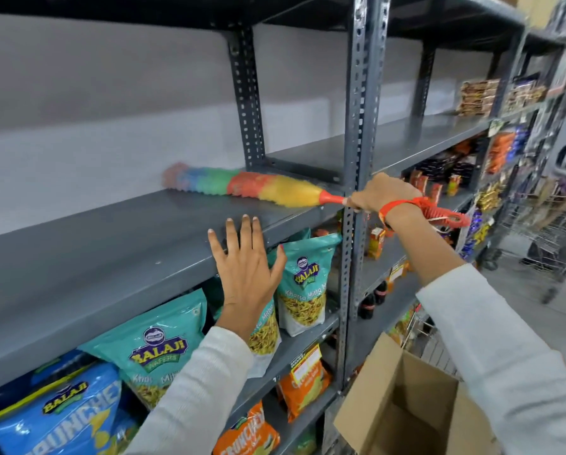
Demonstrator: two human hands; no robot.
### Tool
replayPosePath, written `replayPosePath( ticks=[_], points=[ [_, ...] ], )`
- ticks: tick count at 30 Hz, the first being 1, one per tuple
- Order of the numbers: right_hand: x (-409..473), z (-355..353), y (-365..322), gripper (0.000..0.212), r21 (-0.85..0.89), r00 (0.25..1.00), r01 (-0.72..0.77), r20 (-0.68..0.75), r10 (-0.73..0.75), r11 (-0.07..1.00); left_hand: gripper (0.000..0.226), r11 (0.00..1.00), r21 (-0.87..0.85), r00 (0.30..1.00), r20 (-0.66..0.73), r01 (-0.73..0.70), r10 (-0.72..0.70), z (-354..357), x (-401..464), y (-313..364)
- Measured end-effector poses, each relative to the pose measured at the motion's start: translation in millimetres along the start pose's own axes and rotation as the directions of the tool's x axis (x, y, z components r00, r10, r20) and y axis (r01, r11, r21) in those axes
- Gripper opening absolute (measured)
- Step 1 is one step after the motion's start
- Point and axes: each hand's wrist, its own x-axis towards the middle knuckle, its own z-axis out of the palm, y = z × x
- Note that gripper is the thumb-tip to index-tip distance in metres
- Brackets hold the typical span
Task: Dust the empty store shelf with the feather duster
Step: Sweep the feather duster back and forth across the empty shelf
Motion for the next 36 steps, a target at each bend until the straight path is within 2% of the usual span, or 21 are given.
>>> replayPosePath(
  ticks=[5, 8, 14, 21, 24, 27, 29, 32, 36],
  points=[
    [0.8, -5.8, 19.0, 0.068, -0.042, 0.987, -0.087, -0.141, 0.081, 0.995, 0.070, 1.000, -0.005, 1.000, 0.005, 0.002, -0.002, -0.2, -0.1, 0.8],
    [-4.6, -3.0, 23.0, 0.072, -0.050, 0.967, -0.107, -0.238, 0.092, 0.993, 0.070, 1.000, -0.016, 1.000, 0.006, 0.013, -0.013, -0.6, -0.2, 1.4],
    [-13.5, 3.8, 25.7, 0.075, -0.056, 0.957, -0.070, -0.284, 0.051, 0.996, 0.070, 0.999, -0.045, 1.000, -0.016, -0.002, 0.002, -0.3, -0.6, 5.2],
    [-33.2, -1.8, 15.2, 0.053, -0.105, 0.918, 0.036, -0.389, -0.075, 0.994, 0.071, 0.995, -0.074, 0.997, -0.013, -0.073, 0.073, -0.3, 2.2, 17.9],
    [-36.3, -2.3, 16.5, 0.067, -0.098, 0.960, 0.050, -0.269, -0.074, 0.994, 0.073, 0.994, -0.057, 0.995, 0.022, -0.098, 0.099, 2.8, 3.8, 22.0],
    [-33.0, -2.7, 23.1, 0.074, -0.091, 0.985, -0.008, -0.174, -0.008, 0.996, 0.074, 0.994, -0.038, 0.994, 0.038, -0.102, 0.103, 6.2, 3.4, 23.1],
    [-28.3, -2.0, 25.3, 0.069, -0.110, 0.971, -0.052, -0.237, 0.024, 0.993, 0.073, 0.993, -0.044, 0.994, 0.025, -0.106, 0.107, 7.4, 3.9, 23.0],
    [-23.1, 5.2, 25.0, 0.053, -0.156, 0.931, -0.050, -0.365, -0.010, 0.986, 0.073, 0.992, -0.045, 0.993, 0.013, -0.114, 0.114, 7.6, 3.4, 21.3],
    [-25.7, 11.4, 24.7, 0.047, -0.126, 0.913, -0.023, -0.407, -0.030, 0.992, 0.072, 0.990, -0.061, 0.991, -0.014, -0.131, 0.130, 9.1, 2.8, 16.6]
  ],
)
